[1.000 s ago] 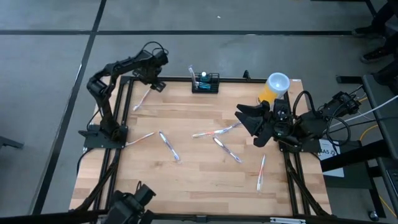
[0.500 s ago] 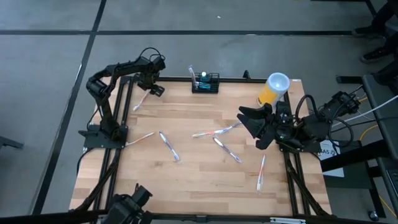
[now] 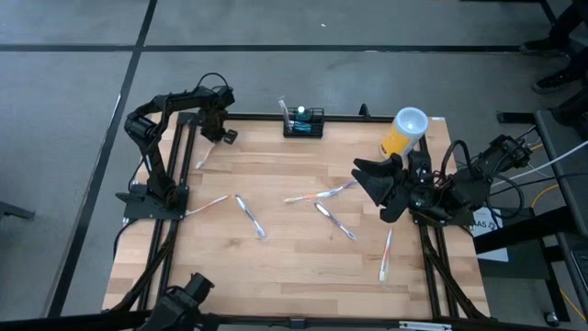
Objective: Pick & Place toothbrushing station
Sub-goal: Put the orange toothbrush into the black wire organizer bin
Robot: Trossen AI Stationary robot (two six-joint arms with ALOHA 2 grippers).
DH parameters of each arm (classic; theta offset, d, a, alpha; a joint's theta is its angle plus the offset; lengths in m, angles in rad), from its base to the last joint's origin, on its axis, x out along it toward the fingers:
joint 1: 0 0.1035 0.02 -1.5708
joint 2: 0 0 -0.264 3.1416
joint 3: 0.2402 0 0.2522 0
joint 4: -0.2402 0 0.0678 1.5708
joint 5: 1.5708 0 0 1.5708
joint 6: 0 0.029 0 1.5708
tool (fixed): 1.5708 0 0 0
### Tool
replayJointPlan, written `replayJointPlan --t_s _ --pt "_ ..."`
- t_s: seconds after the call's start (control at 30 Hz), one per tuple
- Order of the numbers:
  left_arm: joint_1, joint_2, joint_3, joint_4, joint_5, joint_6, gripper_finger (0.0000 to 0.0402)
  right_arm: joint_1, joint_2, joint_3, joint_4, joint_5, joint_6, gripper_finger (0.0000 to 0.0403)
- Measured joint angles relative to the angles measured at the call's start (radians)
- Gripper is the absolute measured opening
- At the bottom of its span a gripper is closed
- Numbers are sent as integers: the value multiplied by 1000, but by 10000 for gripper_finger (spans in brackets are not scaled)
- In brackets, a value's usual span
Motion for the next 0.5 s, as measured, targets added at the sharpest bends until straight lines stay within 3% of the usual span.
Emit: replayJointPlan --t_s 0.17,0.3,0.5 --pt "-23 -31 -9 5 45 -58 9 0 2 0 1 -1 -5 242" --pt "-38 -97 -9 75 207 -236 1 0 4 0 0 -8 -16 242" --pt "-105 -226 -8 199 282 -540 0 6 9 0 1 -10 -45 242"
